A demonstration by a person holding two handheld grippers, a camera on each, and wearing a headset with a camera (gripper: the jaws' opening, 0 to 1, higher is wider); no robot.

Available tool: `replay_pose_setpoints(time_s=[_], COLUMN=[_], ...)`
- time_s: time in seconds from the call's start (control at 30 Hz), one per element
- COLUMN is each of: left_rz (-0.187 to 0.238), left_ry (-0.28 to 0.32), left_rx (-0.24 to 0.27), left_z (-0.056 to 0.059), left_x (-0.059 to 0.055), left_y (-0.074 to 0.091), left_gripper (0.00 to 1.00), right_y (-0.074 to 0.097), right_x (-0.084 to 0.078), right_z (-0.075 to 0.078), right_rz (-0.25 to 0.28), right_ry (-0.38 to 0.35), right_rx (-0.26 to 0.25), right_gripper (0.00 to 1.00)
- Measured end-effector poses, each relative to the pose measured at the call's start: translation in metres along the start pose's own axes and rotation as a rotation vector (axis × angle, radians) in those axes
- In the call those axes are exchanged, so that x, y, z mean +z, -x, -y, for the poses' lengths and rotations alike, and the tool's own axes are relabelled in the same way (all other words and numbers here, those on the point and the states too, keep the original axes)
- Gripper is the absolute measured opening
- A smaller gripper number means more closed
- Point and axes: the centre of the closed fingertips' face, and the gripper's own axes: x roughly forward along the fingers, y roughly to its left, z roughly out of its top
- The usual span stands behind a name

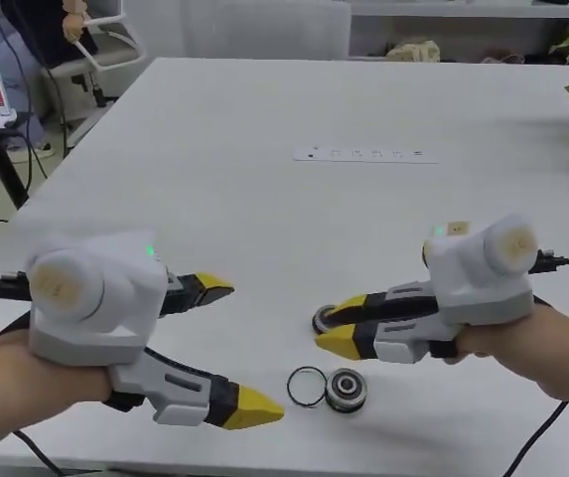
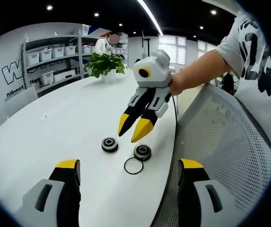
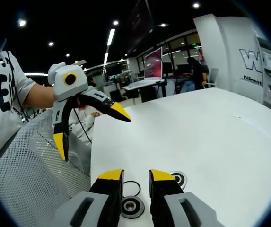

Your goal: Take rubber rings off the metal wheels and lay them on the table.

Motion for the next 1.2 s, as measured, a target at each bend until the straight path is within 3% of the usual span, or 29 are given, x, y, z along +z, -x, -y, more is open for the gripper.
replay_pose_setpoints(time_s=[0.77,1.2], left_rz=[-0.027,-0.051], left_ry=[-0.021,-0.038], left_rx=[-0.06,-0.094], left_z=[0.003,0.005], left_x=[0.004,0.0], left_y=[-0.021,-0.037], left_gripper=[0.71,0.64], right_y=[0.019,0.025], right_x=[-0.017,-0.032], right_z=[-0.002,0.0], right_rz=[-0.004,-0.02], right_ry=[-0.024,-0.032], right_rx=[-0.018,-0.016], right_gripper=[0.24,0.27])
